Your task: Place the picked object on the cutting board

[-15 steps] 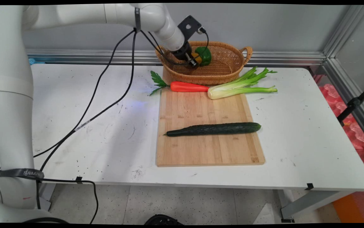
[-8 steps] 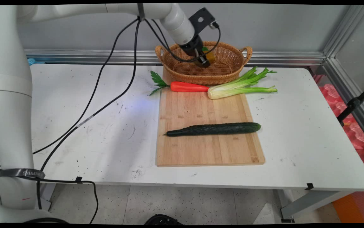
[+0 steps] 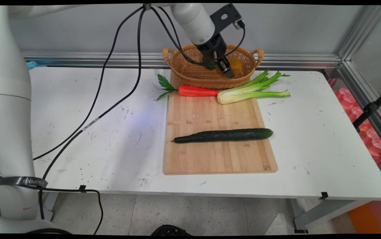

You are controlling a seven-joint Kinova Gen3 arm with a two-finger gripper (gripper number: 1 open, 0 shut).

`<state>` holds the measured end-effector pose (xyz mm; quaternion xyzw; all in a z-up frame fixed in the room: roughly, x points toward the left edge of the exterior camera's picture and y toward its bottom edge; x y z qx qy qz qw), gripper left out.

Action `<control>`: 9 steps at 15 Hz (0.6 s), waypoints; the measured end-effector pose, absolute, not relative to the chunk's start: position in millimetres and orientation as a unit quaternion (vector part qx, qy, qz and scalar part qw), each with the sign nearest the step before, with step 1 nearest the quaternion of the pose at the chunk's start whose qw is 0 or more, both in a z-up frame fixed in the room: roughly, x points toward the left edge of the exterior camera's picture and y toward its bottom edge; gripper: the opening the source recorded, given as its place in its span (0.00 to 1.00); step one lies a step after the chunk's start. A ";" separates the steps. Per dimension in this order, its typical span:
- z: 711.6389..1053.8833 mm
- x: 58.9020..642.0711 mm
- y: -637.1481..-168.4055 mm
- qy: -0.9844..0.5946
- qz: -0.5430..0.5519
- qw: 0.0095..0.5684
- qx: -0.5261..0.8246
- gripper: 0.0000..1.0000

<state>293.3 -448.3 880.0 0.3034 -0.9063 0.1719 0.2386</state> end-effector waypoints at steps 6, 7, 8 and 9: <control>878.4 279.7 -412.7 -0.924 0.138 0.246 0.258 0.00; 874.6 277.5 -408.1 -0.926 0.133 0.247 0.254 0.00; 870.0 275.2 -404.3 -0.927 0.130 0.248 0.251 0.00; 865.9 273.3 -401.6 -0.927 0.127 0.250 0.248 0.00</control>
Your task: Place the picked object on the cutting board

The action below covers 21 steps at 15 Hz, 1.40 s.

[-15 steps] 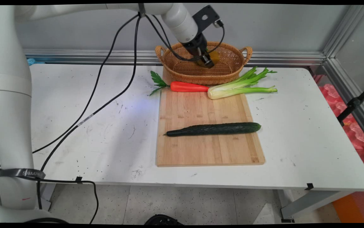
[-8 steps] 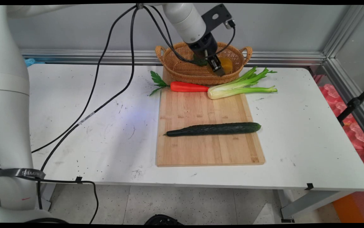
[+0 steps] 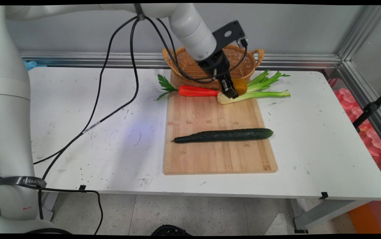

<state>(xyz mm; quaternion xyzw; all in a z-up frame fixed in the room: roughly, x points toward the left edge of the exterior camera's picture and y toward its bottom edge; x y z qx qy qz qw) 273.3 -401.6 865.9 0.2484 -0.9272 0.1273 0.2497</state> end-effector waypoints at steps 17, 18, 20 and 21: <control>791.2 253.4 -391.7 -0.929 0.115 0.258 0.238 0.00; 788.8 252.7 -391.8 -0.929 0.115 0.258 0.238 0.00; 785.0 251.5 -392.0 -0.929 0.115 0.259 0.239 0.00; 783.6 251.1 -392.1 -0.929 0.114 0.260 0.239 0.00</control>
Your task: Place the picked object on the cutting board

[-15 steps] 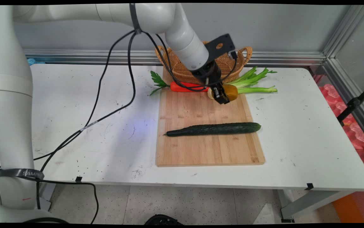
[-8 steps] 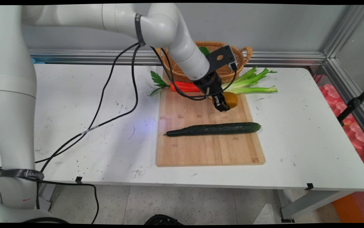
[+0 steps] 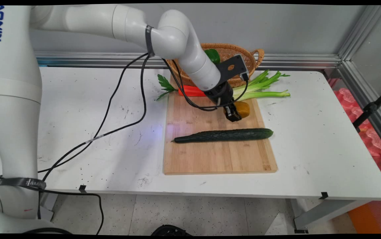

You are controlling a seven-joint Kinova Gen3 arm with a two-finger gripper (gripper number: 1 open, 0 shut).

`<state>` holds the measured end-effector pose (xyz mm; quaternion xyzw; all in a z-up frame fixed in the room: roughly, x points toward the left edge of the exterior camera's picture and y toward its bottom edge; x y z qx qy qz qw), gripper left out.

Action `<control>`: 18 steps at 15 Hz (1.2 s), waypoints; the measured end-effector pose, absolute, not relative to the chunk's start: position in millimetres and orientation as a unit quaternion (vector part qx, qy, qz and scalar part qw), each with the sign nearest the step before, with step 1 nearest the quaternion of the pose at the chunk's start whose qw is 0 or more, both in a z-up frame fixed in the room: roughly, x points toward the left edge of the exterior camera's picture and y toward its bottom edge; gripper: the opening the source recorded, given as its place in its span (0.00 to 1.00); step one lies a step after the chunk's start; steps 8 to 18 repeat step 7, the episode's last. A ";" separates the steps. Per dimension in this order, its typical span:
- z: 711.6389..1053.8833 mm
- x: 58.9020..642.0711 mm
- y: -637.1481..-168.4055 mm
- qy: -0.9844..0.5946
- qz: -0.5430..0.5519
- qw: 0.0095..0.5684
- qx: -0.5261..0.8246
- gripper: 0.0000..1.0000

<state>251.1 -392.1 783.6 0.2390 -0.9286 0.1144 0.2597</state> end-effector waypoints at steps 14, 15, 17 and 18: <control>772.4 246.8 -392.8 -0.927 0.113 0.265 0.240 1.00; 772.4 246.8 -392.8 -0.927 0.113 0.265 0.240 1.00; 772.4 246.8 -392.8 -0.927 0.113 0.265 0.240 1.00; 772.4 246.8 -392.8 -0.927 0.113 0.265 0.240 1.00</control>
